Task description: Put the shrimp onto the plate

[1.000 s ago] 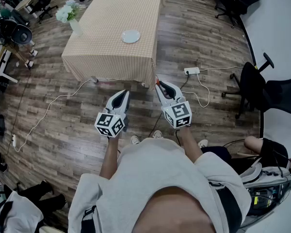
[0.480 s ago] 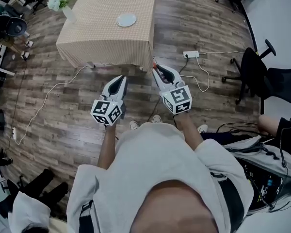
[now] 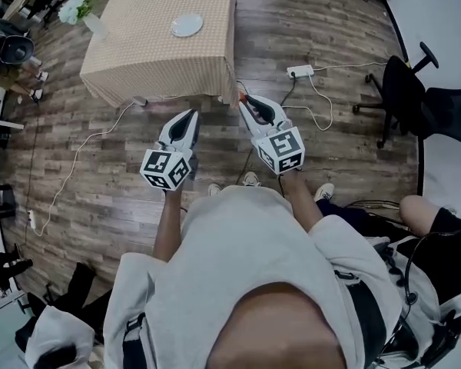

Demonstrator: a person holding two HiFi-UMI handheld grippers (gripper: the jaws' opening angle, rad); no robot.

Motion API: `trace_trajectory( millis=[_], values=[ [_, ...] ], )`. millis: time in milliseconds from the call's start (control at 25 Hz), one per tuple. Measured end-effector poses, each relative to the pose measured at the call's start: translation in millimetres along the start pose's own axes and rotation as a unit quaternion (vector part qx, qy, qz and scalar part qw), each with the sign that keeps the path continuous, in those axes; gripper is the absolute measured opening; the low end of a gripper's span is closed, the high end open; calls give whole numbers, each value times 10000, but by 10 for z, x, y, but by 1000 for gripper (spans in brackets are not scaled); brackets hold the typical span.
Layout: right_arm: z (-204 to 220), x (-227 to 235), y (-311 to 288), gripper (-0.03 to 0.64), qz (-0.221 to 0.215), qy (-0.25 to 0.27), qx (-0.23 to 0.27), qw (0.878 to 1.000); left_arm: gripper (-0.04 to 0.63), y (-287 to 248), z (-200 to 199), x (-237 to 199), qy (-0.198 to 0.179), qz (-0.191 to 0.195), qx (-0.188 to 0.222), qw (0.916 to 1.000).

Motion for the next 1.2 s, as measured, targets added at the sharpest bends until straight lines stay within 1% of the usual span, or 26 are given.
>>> trace_trajectory(
  millis=[240, 360, 480, 880, 1080, 1200],
  values=[
    [100, 153, 218, 58, 420, -178, 4, 9990, 9, -297, 25, 138, -72, 472, -150, 9987],
    [154, 220, 330, 58, 610, -325, 3, 9976, 9, -393, 33, 175, -90, 581, -183, 9981],
    [199, 264, 386, 58, 663, -339, -50, 9972, 9, -450, 19, 163, -73, 539, -138, 9984],
    [303, 596, 512, 58, 498, -324, -40, 9982, 9, -740, 40, 353, -139, 297, -130, 9994],
    [391, 675, 499, 58, 557, -449, -100, 9974, 9, -897, 87, 342, -122, 387, -233, 9989],
    [455, 718, 448, 58, 649, -478, -153, 9966, 9, -1039, 129, 284, -91, 518, -264, 9983]
  ],
)
Point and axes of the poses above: the fingertips, and each gripper's own axes: y backward along the fingers, x to its right, z out of its underside, the point moved 8 cm from there along y, backward along the fingers, and after that the axes turned 1 degree about y, right-handed, at the moved point
